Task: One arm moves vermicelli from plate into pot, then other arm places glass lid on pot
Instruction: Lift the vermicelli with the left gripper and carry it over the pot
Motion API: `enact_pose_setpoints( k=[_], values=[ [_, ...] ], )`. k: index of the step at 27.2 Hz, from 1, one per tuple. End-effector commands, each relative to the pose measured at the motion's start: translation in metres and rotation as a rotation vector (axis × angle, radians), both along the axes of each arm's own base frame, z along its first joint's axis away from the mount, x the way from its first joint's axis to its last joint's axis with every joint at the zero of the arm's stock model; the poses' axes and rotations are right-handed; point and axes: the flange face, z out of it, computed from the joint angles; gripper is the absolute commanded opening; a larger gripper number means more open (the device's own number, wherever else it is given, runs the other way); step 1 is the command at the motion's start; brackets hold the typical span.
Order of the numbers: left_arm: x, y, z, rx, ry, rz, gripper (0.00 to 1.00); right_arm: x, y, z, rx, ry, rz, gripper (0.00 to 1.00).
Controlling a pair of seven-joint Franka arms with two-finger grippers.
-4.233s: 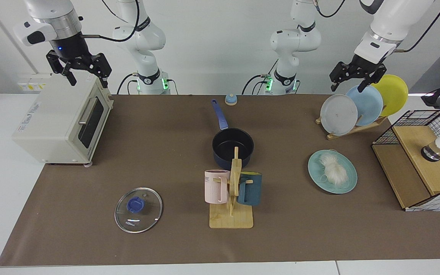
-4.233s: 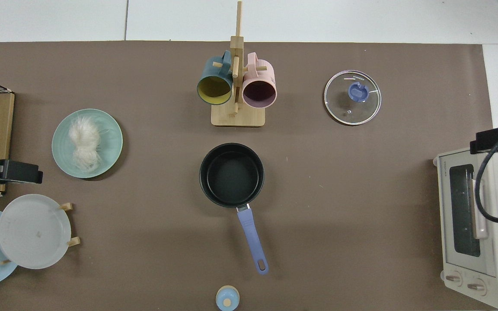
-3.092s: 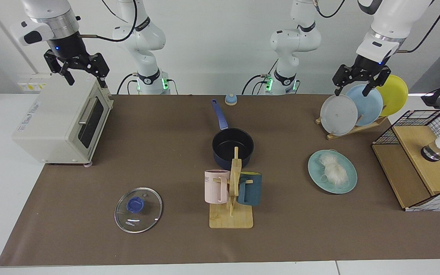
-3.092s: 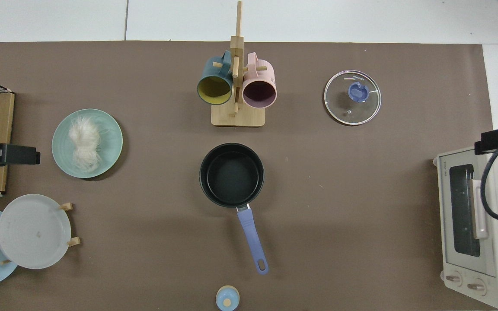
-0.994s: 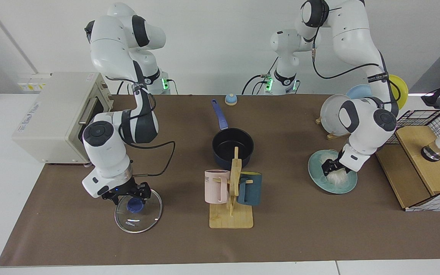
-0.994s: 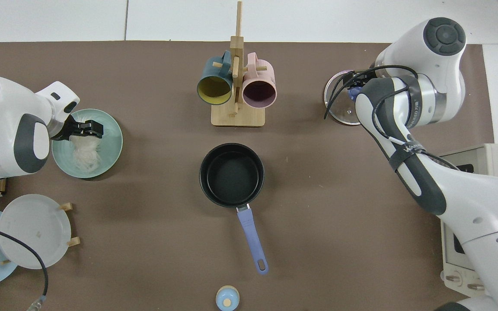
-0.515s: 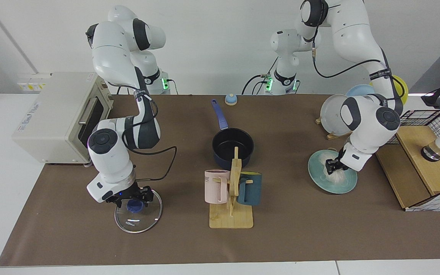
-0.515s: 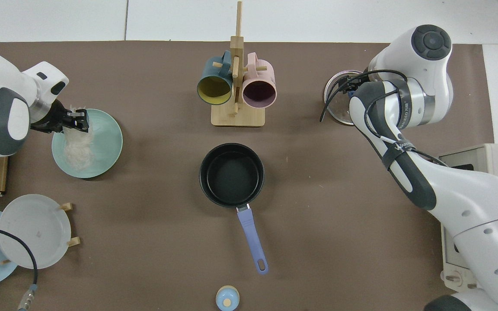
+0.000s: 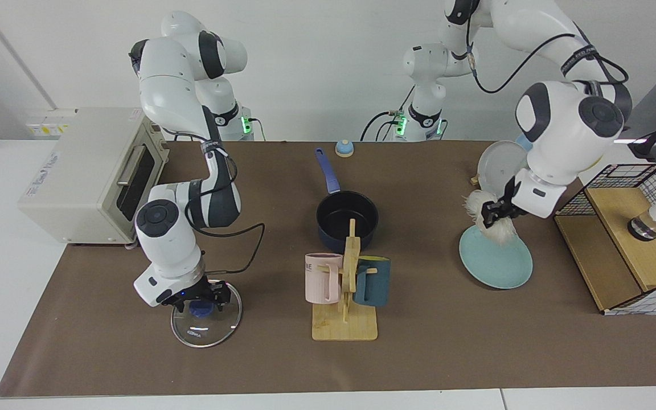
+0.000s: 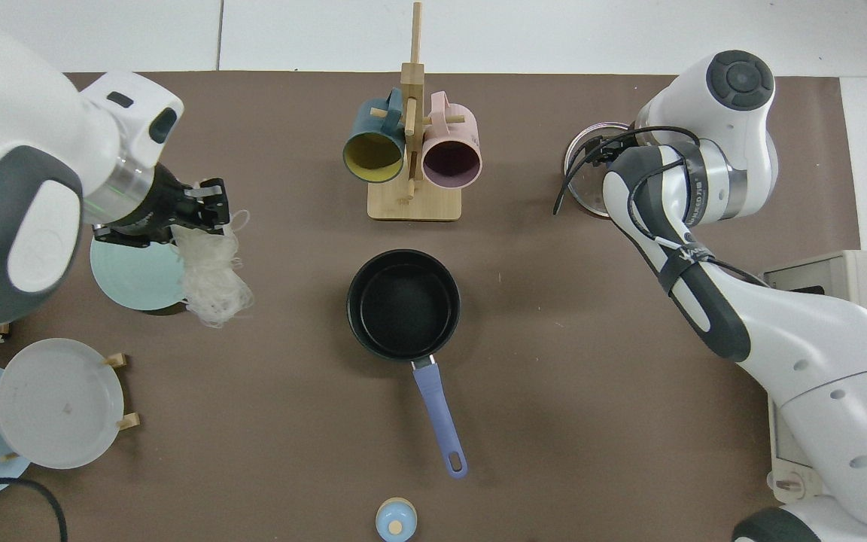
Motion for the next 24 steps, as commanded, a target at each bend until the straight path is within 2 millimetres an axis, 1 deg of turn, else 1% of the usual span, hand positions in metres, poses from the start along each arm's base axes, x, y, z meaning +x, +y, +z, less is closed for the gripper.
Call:
enact_pose_setpoints(
  k=[1, 2, 4, 5, 6, 7, 8, 9, 11, 13, 14, 18, 21, 22, 24],
  values=[
    [-0.021, -0.061, -0.018, -0.047, -0.016, 0.096, 0.00, 0.005, -0.006, 0.001, -0.005, -0.018, -0.005, 0.19],
    [-0.024, -0.075, -0.026, -0.059, -0.027, 0.109, 0.00, 0.005, -0.006, 0.002, -0.006, -0.021, -0.005, 0.00],
    [-0.037, -0.107, -0.041, -0.077, -0.045, 0.114, 0.00, 0.004, -0.002, 0.003, -0.006, -0.023, -0.002, 0.00],
    [-0.047, -0.121, -0.044, -0.082, -0.058, 0.099, 0.00, 0.004, -0.002, 0.003, 0.000, -0.022, -0.008, 0.00],
    [-0.056, -0.129, -0.043, -0.084, -0.078, 0.086, 0.00, 0.004, 0.000, 0.003, 0.004, -0.022, -0.010, 0.00],
    [-0.062, -0.132, -0.045, -0.081, -0.084, 0.079, 0.00, 0.004, 0.000, 0.004, 0.004, -0.024, -0.012, 0.00],
    [-0.065, -0.133, -0.050, -0.075, -0.078, 0.076, 0.00, 0.004, 0.000, 0.004, 0.004, -0.024, -0.012, 0.00],
    [-0.069, -0.141, -0.054, -0.076, -0.072, 0.063, 0.00, 0.004, 0.000, 0.004, 0.004, -0.024, -0.012, 0.00],
    [-0.069, -0.156, -0.064, -0.096, -0.080, 0.054, 0.00, 0.004, -0.002, 0.010, 0.006, -0.031, -0.016, 0.00],
    [-0.069, -0.172, -0.085, -0.111, -0.077, 0.055, 0.00, 0.004, -0.004, 0.024, 0.008, -0.049, -0.019, 0.00],
    [-0.070, -0.176, -0.092, -0.110, -0.072, 0.056, 0.00, 0.003, -0.002, 0.033, 0.010, -0.058, -0.017, 0.00],
    [-0.070, -0.176, -0.113, -0.101, -0.071, 0.046, 0.00, -0.009, 0.010, 0.056, 0.012, -0.065, -0.017, 0.00],
    [-0.074, -0.177, -0.137, -0.092, -0.078, 0.038, 0.00, -0.019, 0.012, 0.074, 0.011, -0.070, -0.050, 0.00],
    [-0.074, -0.181, -0.145, -0.096, -0.092, 0.038, 0.00, -0.023, 0.012, 0.083, 0.011, -0.072, -0.054, 0.00],
    [-0.078, -0.198, -0.167, -0.094, -0.093, 0.033, 0.00, -0.034, 0.012, 0.098, 0.008, -0.077, -0.051, 0.00]
  ],
)
